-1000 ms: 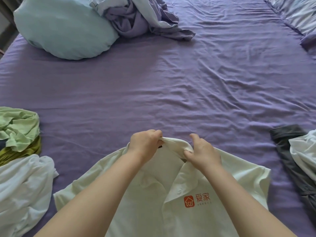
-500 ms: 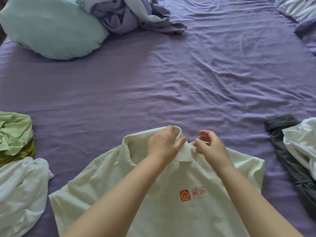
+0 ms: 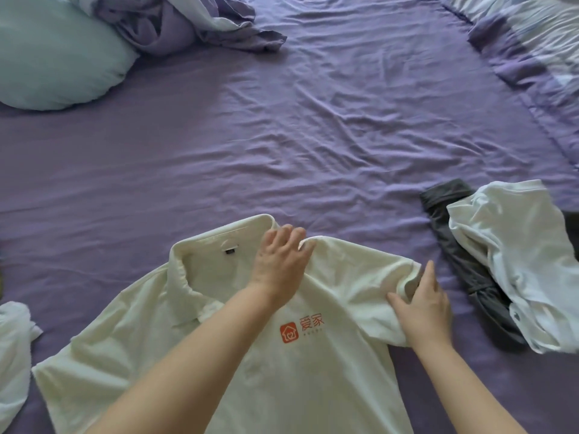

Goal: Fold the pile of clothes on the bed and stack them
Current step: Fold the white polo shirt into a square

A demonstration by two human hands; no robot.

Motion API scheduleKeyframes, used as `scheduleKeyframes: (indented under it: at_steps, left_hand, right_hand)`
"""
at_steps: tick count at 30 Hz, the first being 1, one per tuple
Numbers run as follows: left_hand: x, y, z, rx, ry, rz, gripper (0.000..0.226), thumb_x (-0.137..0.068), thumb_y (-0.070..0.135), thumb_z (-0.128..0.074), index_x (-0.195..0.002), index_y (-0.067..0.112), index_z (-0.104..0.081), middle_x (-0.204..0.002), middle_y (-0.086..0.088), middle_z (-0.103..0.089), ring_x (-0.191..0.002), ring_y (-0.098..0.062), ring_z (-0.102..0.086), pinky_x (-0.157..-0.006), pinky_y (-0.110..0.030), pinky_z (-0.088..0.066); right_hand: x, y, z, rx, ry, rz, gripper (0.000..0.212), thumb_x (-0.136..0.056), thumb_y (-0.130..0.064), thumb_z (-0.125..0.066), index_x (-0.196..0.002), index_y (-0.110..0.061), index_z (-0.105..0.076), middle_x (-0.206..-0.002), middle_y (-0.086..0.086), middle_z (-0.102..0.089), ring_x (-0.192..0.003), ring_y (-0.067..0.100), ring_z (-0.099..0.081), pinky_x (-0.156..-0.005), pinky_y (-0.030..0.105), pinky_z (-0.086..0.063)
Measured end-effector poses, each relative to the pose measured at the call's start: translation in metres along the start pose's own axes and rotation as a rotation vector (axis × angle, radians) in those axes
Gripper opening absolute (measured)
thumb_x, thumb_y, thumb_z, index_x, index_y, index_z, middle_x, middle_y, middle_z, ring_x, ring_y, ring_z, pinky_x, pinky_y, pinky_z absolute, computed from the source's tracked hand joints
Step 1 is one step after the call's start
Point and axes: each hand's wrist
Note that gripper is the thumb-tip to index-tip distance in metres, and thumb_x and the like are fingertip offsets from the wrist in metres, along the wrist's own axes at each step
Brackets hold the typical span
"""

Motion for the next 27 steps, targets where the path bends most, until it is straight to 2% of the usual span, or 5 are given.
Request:
scheduleKeyframes:
  at_steps: [4,9,15,21,27]
  left_hand:
    - [-0.022,0.021,-0.007,-0.038,-0.18,0.047,0.057,-0.096,0.013,-0.044,-0.15,0.016,-0.024,-0.15,-0.005,-0.037,-0.145,-0.026,-0.019,-0.117,-0.05,0.004]
    - [-0.06,0.009,0.002,-0.081,-0.194,0.066,0.023,-0.092,0.016,-0.049,-0.108,0.021,-0.065,-0.104,0.002,-0.062,-0.112,-0.024,-0.043,-0.095,-0.036,-0.026]
    - [-0.063,0.024,-0.002,0.082,-0.313,0.244,0.034,-0.088,0.001,-0.047,-0.12,0.013,-0.047,-0.114,-0.011,-0.049,-0.092,-0.035,-0.06,-0.059,-0.036,-0.033]
    - [-0.03,0.018,-0.003,0.275,-0.213,0.011,0.069,-0.088,-0.009,-0.042,-0.148,0.021,-0.03,-0.153,-0.009,-0.026,-0.135,-0.027,-0.035,-0.105,-0.034,-0.036]
    - [0.05,0.0,0.022,0.431,0.052,0.276,0.046,-0.085,-0.006,-0.053,-0.129,0.007,-0.057,-0.131,-0.017,-0.055,-0.119,-0.033,-0.053,-0.097,-0.041,-0.043]
  right_hand:
    - [-0.003,0.006,0.002,-0.132,-0.044,-0.075,0.069,-0.085,-0.014,-0.064,-0.144,-0.005,-0.031,-0.129,0.019,-0.055,-0.117,0.037,-0.052,-0.097,0.047,-0.039]
    - [-0.006,0.018,0.004,-0.208,0.109,-0.032,0.018,-0.083,-0.016,-0.065,-0.081,-0.002,-0.055,-0.087,0.018,-0.058,-0.091,0.039,-0.052,-0.077,0.043,-0.038]
    - [-0.001,0.023,-0.004,-0.337,0.132,0.026,0.026,-0.094,-0.025,-0.056,-0.109,-0.005,-0.048,-0.105,0.02,-0.063,-0.094,0.04,-0.057,-0.065,0.036,-0.033]
    - [0.015,-0.01,0.013,-0.313,0.17,0.271,0.028,-0.095,-0.02,-0.055,-0.118,-0.005,-0.053,-0.106,0.016,-0.064,-0.096,0.036,-0.057,-0.065,0.032,-0.028]
    - [0.064,-0.062,-0.015,0.006,-0.115,0.638,0.042,-0.095,-0.038,-0.05,-0.135,-0.024,-0.046,-0.126,-0.005,-0.055,-0.106,0.022,-0.059,-0.079,0.037,-0.049]
Point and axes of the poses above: each hand's wrist, its own x-axis away from the middle knuckle, its own z-axis out of the back of the hand, y = z × x
